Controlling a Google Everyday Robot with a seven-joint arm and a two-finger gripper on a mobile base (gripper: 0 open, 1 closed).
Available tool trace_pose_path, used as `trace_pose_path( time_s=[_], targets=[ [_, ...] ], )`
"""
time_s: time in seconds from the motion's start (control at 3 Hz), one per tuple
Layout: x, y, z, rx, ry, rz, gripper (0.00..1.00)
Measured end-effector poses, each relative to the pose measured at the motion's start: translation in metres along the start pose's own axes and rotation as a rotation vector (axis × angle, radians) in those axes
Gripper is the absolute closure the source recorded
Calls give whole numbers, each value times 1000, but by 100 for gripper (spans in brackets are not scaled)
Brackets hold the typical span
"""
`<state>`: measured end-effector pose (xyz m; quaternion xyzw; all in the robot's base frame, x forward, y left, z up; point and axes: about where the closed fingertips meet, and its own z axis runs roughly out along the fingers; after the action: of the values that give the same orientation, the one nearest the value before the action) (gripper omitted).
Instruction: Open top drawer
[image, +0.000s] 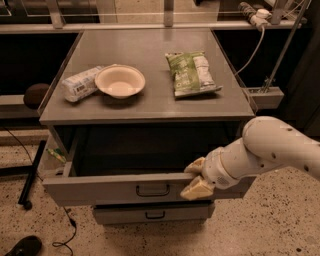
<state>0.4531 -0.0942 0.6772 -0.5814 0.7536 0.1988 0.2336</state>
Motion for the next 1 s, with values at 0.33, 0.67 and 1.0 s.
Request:
trace_pose_path(
  time_s=[0.33, 0.67, 1.0],
  targets=[
    [-1, 1, -1, -1, 1, -1, 0],
    [9, 32, -9, -6, 21, 0, 19],
    [16, 52, -15, -13, 35, 1, 42]
  ],
)
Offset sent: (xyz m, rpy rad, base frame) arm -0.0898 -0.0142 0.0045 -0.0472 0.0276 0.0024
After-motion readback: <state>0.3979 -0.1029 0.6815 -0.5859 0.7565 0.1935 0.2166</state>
